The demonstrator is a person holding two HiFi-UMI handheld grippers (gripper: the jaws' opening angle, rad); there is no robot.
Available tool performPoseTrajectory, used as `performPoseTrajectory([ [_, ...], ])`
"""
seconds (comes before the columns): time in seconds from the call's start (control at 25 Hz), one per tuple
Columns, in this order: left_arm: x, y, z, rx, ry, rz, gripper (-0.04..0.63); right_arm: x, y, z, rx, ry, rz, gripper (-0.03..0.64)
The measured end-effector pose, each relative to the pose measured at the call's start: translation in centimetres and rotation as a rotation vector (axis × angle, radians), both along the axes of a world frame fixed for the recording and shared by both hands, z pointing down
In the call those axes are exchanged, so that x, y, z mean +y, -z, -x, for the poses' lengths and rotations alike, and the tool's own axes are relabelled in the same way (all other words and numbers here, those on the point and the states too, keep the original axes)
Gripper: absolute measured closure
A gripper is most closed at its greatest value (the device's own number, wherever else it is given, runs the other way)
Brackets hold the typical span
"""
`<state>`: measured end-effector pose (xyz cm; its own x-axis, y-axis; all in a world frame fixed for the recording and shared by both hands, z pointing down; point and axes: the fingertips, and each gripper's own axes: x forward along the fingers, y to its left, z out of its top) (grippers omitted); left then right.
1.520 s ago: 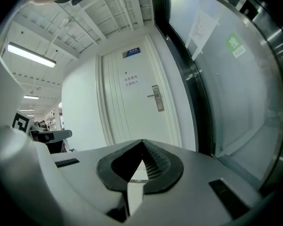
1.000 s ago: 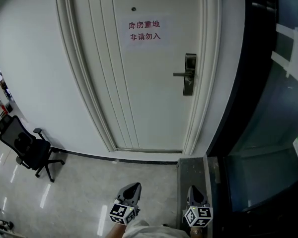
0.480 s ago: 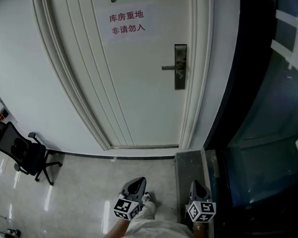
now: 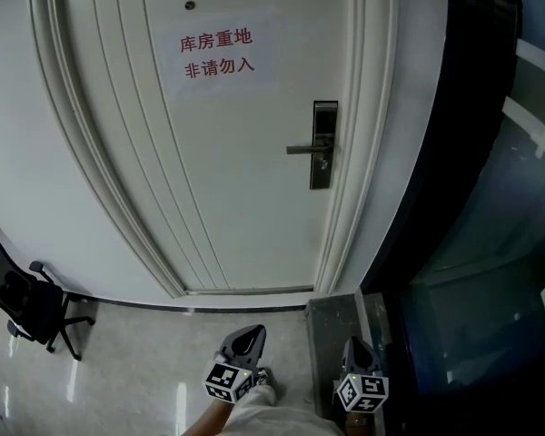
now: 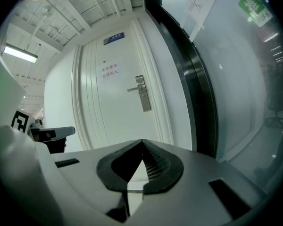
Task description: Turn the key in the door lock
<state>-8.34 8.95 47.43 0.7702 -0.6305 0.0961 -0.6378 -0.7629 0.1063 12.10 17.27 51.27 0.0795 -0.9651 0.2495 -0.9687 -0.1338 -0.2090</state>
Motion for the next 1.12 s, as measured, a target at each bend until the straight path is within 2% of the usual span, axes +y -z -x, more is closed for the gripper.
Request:
performPoseTrajectory([
  [0.2, -5.8, 0.6, -0.6, 0.006, -0.04, -0.006, 0.589, -5.0, 0.9, -0.3, 0.017, -0.037, -0.002, 0.615],
  [0.4, -11.3, 0.0, -0.7, -0.005, -0.079, 0.022, 0.589, -9.6, 1.2, -0.2, 0.026, -0.078, 0.0, 0.615],
  [0.68, -18.3, 1.0, -0.8, 0.034, -0.112, -0.02, 0.589, -16.0, 1.4, 0.3, 0.035, -0.119, -0.014, 0.615],
  [0.84, -21.2, 1.0, -0.1, 0.033, -0.115, -0.025, 0.589, -18.6, 1.3, 1.3, 0.039, -0.118, -0.012, 0.615],
  [1.0, -23.3, -0.6, 0.6, 0.005, -0.102, 0.015, 0.589, -19.8, 0.3, 2.0, 0.039, -0.11, 0.013, 0.615],
  [1.12, -23.8, -0.6, 0.6, 0.023, -0.1, 0.018, 0.589, -20.3, -0.1, 1.5, 0.034, -0.116, 0.032, 0.615],
])
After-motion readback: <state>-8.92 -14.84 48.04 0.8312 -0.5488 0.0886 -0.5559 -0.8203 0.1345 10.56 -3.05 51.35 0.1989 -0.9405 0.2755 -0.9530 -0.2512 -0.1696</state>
